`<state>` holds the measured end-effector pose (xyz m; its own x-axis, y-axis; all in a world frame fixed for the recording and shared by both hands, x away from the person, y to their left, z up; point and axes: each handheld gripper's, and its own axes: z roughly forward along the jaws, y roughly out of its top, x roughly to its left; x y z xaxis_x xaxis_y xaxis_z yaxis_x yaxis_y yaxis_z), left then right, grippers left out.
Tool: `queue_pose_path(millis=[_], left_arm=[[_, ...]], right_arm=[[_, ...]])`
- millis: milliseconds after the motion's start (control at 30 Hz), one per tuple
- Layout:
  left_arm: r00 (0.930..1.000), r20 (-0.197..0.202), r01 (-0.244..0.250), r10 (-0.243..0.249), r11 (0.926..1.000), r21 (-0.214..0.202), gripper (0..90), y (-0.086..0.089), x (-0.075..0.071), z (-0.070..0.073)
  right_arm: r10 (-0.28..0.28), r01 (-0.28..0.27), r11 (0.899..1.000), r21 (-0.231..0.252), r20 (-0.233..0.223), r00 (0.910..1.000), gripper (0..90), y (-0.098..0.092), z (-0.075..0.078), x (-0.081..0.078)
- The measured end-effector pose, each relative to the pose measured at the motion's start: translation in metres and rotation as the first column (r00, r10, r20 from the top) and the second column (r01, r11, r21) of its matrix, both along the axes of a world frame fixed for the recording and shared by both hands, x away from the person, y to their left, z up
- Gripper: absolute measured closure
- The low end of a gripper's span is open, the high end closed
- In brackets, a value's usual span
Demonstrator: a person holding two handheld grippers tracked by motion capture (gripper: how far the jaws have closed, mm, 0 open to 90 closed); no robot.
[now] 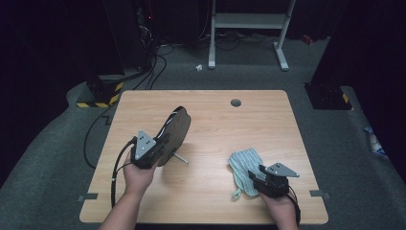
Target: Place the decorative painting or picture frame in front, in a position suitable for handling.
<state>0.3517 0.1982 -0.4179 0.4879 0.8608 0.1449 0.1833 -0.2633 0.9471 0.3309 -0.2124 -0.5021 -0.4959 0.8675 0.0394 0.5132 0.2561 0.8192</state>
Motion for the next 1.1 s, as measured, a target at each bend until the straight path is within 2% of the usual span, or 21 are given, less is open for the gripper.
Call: queue_pose_path(millis=[167,400,467,533,800,967,1000,1100], left_arm=[[0.9997,0.023,0.007,-0.008,0.9998,0.020,80.5,-0.002,-0.009,-0.006],[0.9994,0.035,0.004,-0.004,1.0000,-0.003,79.6,0.000,-0.020,-0.011],[0.9993,0.033,0.020,-0.019,0.9996,-0.018,76.2,0.001,-0.020,-0.011],[0.9993,0.029,0.025,-0.024,0.9994,-0.024,68.4,0.001,-0.020,-0.011],[0.9999,-0.003,0.017,-0.017,0.9998,-0.007,50.2,0.006,-0.028,-0.025],[0.9963,-0.078,0.035,-0.038,0.9989,-0.032,49.3,0.016,-0.032,-0.044],[0.9962,-0.080,0.031,-0.034,0.9991,-0.029,49.3,0.017,-0.033,-0.047],[0.9940,-0.100,0.039,-0.044,0.9978,-0.054,49.3,0.022,-0.036,-0.057]], right_arm=[[-0.001,0.001,1.000,-0.001,0.003,1.0000,47.7,-0.002,0.001,0.000],[0.002,-0.002,1.000,-0.003,0.005,1.0000,47.7,-0.001,0.001,-0.001],[0.001,-0.001,1.000,-0.002,0.004,1.0000,47.6,-0.001,0.001,-0.002],[0.001,-0.001,1.000,-0.002,0.005,1.0000,47.6,-0.001,0.001,-0.002],[0.000,0.000,1.000,-0.003,0.003,1.0000,47.5,-0.002,0.000,-0.001],[0.001,-0.001,1.000,-0.010,0.002,1.0000,47.5,-0.001,0.000,-0.003],[0.000,0.001,1.000,-0.016,0.004,1.0000,47.6,-0.001,0.000,-0.003],[-0.007,0.007,1.000,-0.008,0.009,0.9999,47.6,-0.004,0.001,-0.003]])
